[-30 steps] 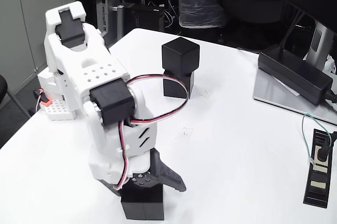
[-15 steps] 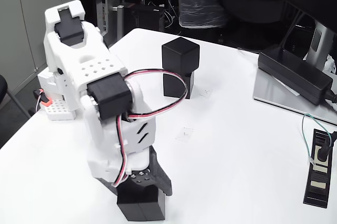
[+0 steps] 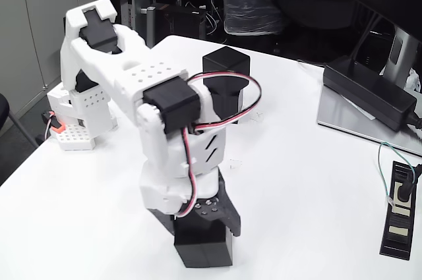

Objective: Stack the three blocks in an ordered color.

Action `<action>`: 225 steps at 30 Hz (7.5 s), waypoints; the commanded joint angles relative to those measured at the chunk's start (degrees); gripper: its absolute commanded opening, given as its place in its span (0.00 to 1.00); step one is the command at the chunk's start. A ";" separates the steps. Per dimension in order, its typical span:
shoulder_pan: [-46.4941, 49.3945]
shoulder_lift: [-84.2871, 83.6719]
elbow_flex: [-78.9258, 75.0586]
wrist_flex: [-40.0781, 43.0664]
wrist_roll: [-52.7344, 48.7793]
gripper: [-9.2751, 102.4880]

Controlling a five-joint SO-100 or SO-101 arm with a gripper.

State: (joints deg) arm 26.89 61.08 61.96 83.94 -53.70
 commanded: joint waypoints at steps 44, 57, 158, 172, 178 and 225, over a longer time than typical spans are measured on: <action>-64.78 61.70 -7.47 6.86 7.82 0.13; -78.75 62.14 13.18 6.59 7.65 0.13; -51.77 130.43 106.35 -56.87 -36.04 0.13; -52.21 130.43 114.87 -68.12 -36.47 0.13; -57.83 130.43 114.87 -68.03 -36.30 0.13; -57.22 130.52 114.08 -59.50 -36.21 0.41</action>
State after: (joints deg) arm -30.67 191.16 177.10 24.35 -89.65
